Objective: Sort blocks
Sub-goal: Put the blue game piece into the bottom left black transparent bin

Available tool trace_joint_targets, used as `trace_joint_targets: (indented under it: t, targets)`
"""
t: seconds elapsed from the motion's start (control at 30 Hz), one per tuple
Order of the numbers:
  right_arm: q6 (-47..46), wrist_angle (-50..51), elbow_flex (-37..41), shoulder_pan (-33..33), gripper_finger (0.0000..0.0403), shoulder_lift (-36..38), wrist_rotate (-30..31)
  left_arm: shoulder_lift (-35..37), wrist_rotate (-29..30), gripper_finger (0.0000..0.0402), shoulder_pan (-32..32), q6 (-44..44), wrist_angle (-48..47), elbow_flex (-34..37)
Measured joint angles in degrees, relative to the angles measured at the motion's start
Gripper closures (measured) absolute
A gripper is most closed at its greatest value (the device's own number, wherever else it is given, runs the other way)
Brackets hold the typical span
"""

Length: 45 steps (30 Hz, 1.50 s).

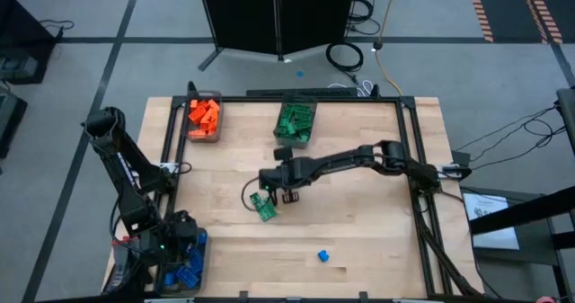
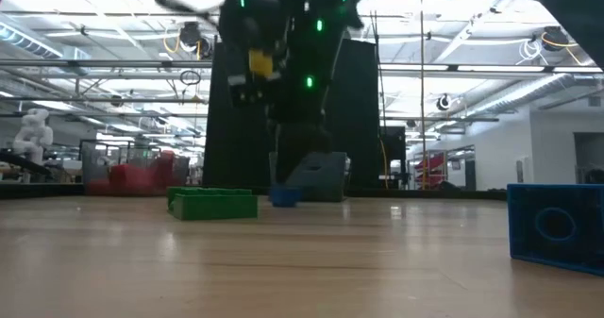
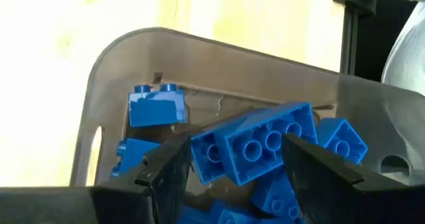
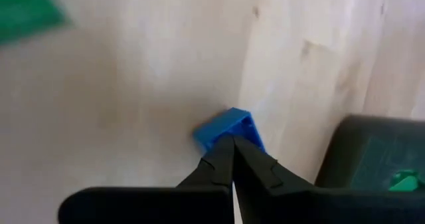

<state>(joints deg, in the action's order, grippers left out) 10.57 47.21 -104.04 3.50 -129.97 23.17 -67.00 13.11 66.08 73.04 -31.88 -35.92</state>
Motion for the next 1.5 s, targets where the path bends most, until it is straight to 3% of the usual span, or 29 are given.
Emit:
trace_joint_targets:
  t: [0.17,0.37,0.47,0.63,0.87,1.03,1.17,1.5]
  targets:
    - [-0.76,4.65,-4.8,4.3,0.0403,0.02,0.27,0.0,3.02,0.0168,0.0,-0.12,-0.08,0.0]
    - [1.66,9.32,-10.32,7.56,0.0402,0.11,0.2,0.0,11.67,0.0168,-0.3,-6.3,-0.13,0.0]
    - [4.78,9.65,-10.54,6.68,0.0386,0.11,-3.18,0.0,13.26,0.0168,-0.86,-7.73,-0.11,0.0]
    - [5.98,10.9,-10.3,2.92,0.0317,-0.19,-11.58,0.0,13.35,0.0168,-1.14,-7.85,-0.1,0.0]
    - [8.39,11.01,-9.6,-1.51,0.0199,-0.31,-11.35,0.0,13.35,0.0168,-1.14,-7.52,-0.09,0.0]
    - [11.29,9.84,-9.58,-2.83,0.015,-0.76,-11.6,0.0,13.33,0.0168,-1.14,-7.5,-0.09,0.0]
    - [12.21,9.96,-9.56,-3.09,0.0137,-2.13,-14.42,0.0,13.33,0.0168,-1.14,-7.49,-0.11,0.0]
    - [14.36,10.79,-9.49,-4.06,0.0137,-5.21,-14.3,-0.02,13.33,0.0168,-1.14,-7.48,-0.24,0.01]
